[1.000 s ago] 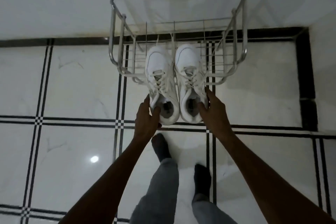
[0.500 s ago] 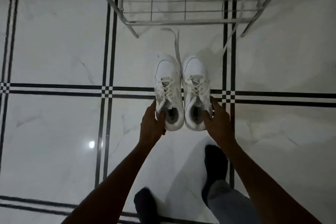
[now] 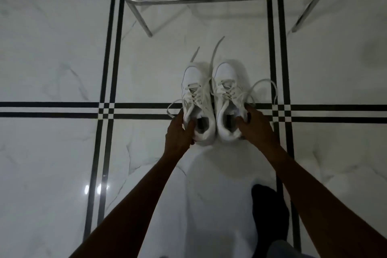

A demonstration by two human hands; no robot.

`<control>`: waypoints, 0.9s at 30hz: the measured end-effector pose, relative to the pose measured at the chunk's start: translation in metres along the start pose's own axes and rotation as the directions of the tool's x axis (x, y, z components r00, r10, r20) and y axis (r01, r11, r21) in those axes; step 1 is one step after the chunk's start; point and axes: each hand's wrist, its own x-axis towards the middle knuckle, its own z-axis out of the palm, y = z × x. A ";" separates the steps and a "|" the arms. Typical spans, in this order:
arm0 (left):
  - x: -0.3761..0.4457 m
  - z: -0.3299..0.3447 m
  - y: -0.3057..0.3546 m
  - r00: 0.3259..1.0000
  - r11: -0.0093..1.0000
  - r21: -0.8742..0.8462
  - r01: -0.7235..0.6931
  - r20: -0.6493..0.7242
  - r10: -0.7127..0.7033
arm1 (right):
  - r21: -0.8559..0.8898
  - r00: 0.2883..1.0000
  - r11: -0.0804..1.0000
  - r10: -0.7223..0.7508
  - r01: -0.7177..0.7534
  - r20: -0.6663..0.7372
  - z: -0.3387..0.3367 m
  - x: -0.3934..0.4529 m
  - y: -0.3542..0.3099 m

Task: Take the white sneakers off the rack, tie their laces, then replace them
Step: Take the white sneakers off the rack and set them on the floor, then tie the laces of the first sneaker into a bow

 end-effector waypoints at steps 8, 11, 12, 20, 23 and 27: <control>0.002 -0.012 0.026 0.968 0.980 0.015 -0.198 -0.156 0.197 | -0.273 0.862 0.900 -0.413 0.338 -0.293 0.003 -0.018 -0.059; 0.011 -0.010 0.027 0.935 0.969 -0.020 -0.246 -0.270 0.231 | -0.263 0.892 0.875 -0.443 0.406 -0.096 0.029 0.001 -0.071; 0.015 -0.011 0.026 0.929 0.966 -0.052 -0.253 -0.293 0.227 | -0.289 0.892 0.863 -0.448 0.413 -0.063 0.036 0.008 -0.073; 0.029 -0.017 0.023 0.920 0.939 -0.114 -0.325 -0.267 0.286 | -0.173 0.911 0.897 -0.412 0.406 0.000 0.048 0.029 -0.086; 0.027 -0.020 0.024 0.919 0.928 -0.126 -0.351 -0.236 0.316 | -0.117 0.929 0.923 -0.370 0.367 0.002 0.050 0.028 -0.087; 0.016 -0.027 0.026 0.900 0.922 -0.081 -0.378 -0.267 0.345 | -0.010 0.940 0.942 -0.336 0.336 -0.058 0.057 0.019 -0.088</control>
